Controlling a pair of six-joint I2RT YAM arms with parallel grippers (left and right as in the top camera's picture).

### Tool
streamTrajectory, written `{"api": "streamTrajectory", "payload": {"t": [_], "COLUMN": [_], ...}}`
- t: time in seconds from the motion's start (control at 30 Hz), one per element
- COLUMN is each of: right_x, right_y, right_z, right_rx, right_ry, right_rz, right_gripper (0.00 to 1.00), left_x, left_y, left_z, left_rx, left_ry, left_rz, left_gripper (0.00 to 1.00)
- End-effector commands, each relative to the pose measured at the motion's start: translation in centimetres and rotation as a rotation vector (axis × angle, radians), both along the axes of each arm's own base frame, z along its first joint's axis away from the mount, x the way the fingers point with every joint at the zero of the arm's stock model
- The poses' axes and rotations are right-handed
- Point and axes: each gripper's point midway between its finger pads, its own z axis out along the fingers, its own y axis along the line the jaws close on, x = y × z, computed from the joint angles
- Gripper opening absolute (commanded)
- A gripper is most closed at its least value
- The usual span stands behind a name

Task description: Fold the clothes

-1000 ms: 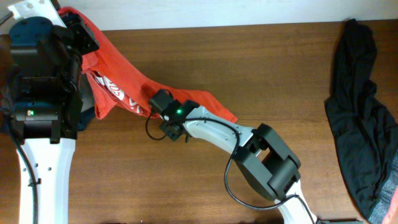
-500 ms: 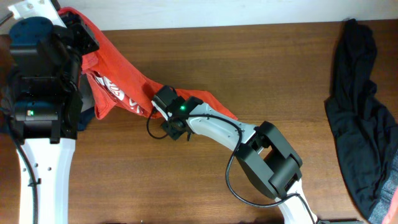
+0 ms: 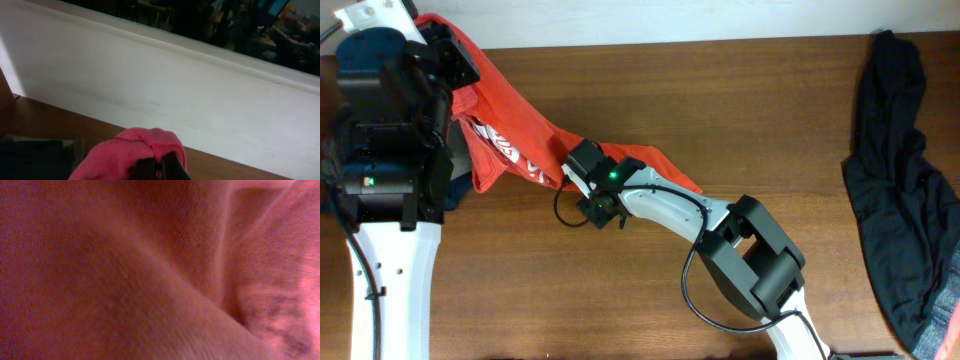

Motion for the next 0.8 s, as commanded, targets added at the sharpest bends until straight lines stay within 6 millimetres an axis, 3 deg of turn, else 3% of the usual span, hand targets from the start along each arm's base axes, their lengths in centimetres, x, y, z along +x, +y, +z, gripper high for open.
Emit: {"api": "streamTrajectory", "payload": {"t": [0.0, 0.17, 0.57, 0.77], "right_x": [-1.0, -1.0, 0.1, -1.5], "right_y": [-0.3, -0.4, -2.3, -4.0], "right_z": [-2.5, -3.6, -4.1, -3.5], "right_rx": [-0.031, -0.041, -0.120, -0.178], "right_ry": [0.048, 0.056, 0.012, 0.080], "right_rz": [0.000, -0.001, -0.110, -0.169], "right_gripper": [0.51, 0.50, 0.04, 0.04], "left_x": [-0.5, -0.6, -0.7, -0.7], "left_y": [0.1, 0.1, 0.1, 0.1], "left_z": [1.4, 1.2, 0.7, 0.7], "left_rx": [0.017, 0.017, 0.018, 0.047], "left_ry": [-0.030, -0.018, 0.001, 0.006], "left_rz": [0.006, 0.005, 0.005, -0.001], "left_gripper": [0.01, 0.01, 0.01, 0.01]}}
